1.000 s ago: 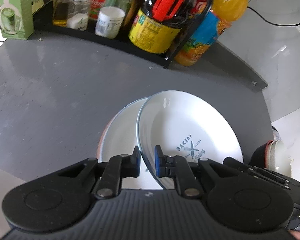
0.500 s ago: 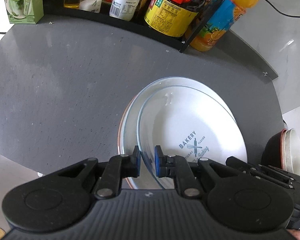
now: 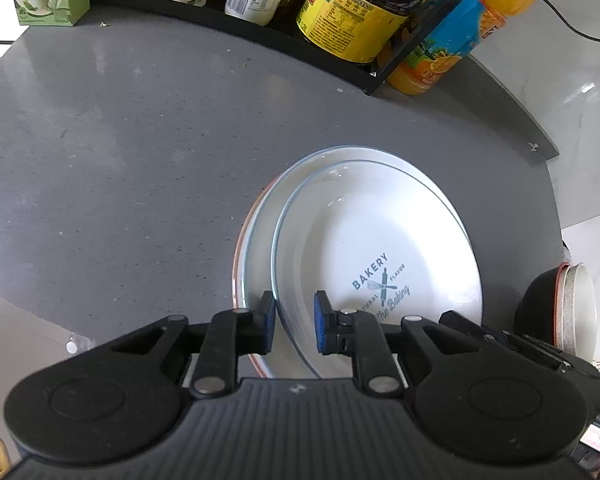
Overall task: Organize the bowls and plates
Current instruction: 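Lower the 'BAKERY' plate onto the stack and open both grippers, then move both grippers to the red bowl holding the cream bowls, then close both grippers on the rim of the red bowl stack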
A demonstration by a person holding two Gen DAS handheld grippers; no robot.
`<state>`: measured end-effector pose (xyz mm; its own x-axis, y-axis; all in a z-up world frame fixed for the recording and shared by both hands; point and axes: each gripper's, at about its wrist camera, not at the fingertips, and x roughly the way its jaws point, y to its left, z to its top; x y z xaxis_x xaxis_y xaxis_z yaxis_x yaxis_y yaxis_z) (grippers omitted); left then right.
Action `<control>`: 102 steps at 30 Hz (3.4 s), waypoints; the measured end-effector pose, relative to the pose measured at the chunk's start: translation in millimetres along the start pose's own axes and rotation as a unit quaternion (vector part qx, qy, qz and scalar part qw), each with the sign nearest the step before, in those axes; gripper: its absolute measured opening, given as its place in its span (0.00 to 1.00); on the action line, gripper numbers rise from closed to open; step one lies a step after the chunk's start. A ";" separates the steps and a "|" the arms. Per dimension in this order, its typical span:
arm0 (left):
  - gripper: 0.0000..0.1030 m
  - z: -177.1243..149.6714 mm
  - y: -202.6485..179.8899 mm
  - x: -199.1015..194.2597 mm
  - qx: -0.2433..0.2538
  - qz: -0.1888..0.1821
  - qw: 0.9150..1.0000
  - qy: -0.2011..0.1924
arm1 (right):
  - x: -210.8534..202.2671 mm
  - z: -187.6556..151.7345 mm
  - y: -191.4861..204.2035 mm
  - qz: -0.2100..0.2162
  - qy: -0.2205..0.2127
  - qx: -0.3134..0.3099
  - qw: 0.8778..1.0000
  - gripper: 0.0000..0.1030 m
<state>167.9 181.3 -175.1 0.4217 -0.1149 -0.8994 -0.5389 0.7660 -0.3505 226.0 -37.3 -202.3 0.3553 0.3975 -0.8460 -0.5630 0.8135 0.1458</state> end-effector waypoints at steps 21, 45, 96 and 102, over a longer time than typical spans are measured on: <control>0.38 8.1 -23.2 -29.2 0.031 0.009 0.999 -0.043 | -4.6 -2.2 3.9 -0.002 0.012 -0.018 1.000 0.21; 0.77 9.1 -186.9 -29.4 0.118 -0.056 0.989 -0.066 | -133.6 1.4 -141.2 -0.039 -0.112 0.098 0.988 0.61; 0.23 -50.4 -307.5 104.0 0.129 -0.027 0.990 0.049 | -80.2 -33.1 -296.0 -0.026 -0.003 0.149 0.988 0.25; 0.23 -45.9 -300.8 90.8 0.126 -0.041 0.990 0.039 | -85.9 -31.6 -290.7 -0.032 -0.013 0.153 0.988 0.25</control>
<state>334.9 -88.6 -163.4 0.3933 -0.2241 -0.8917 -0.3023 0.8844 -0.3556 335.5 -321.3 -188.2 0.4040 0.3489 -0.8456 -0.2891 0.9257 0.2439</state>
